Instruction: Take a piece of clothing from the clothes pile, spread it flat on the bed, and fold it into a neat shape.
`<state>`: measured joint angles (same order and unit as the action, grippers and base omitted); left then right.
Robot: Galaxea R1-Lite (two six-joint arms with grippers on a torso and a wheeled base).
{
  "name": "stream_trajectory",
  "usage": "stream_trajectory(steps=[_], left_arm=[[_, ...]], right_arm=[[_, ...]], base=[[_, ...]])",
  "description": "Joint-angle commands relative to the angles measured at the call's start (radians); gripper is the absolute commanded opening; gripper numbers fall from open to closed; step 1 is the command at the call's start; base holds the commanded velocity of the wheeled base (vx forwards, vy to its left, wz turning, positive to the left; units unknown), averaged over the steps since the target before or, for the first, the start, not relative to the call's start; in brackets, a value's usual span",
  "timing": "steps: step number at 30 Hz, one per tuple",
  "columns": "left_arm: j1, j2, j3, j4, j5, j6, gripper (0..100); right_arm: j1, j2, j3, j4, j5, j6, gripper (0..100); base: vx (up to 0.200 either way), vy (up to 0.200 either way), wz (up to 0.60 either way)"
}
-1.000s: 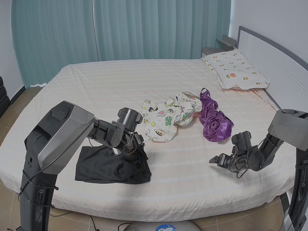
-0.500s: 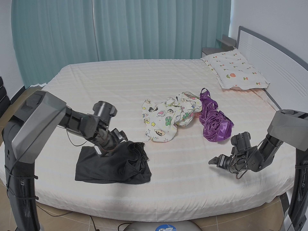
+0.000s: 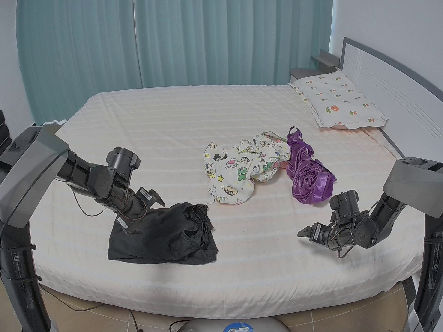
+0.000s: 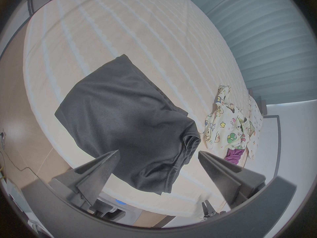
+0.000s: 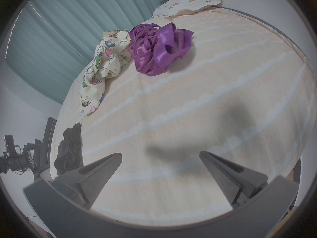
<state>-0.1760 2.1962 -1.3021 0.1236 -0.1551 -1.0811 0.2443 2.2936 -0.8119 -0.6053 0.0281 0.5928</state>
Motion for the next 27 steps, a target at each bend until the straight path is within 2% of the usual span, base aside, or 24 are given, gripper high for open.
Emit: stream_trajectory(steps=[1, 4, 10, 20, 23, 27], left_arm=[[0.035, 0.004, 0.034, -0.002, -0.037, 0.003, 100], [0.061, 0.000, 0.043, -0.001, -0.055, 0.003, 100], [0.135, -0.007, 0.066, -0.004, -0.121, 0.038, 100], [0.182, -0.009, 0.096, -0.061, -0.219, 0.086, 100], [0.201, -0.001, 0.112, -0.096, -0.224, 0.132, 100], [0.211, 0.005, 0.113, -0.127, -0.224, 0.145, 100]], right_arm=[[0.018, 0.000, 0.000, -0.001, -0.013, 0.001, 100], [0.021, 0.000, 0.000, -0.001, -0.019, 0.002, 100], [0.040, 0.000, 0.020, -0.103, -0.017, 0.012, 100], [0.064, 0.000, 0.028, -0.149, -0.017, 0.018, 100], [0.078, 0.001, 0.027, -0.174, -0.017, 0.021, 100], [0.107, 0.006, 0.027, -0.221, -0.019, 0.032, 100]], base=[[0.000, 0.200, 0.00], [0.000, 0.200, 0.00], [0.000, 0.200, 0.00], [0.000, 0.200, 0.00], [0.000, 0.200, 0.00], [0.000, 0.200, 0.00]])
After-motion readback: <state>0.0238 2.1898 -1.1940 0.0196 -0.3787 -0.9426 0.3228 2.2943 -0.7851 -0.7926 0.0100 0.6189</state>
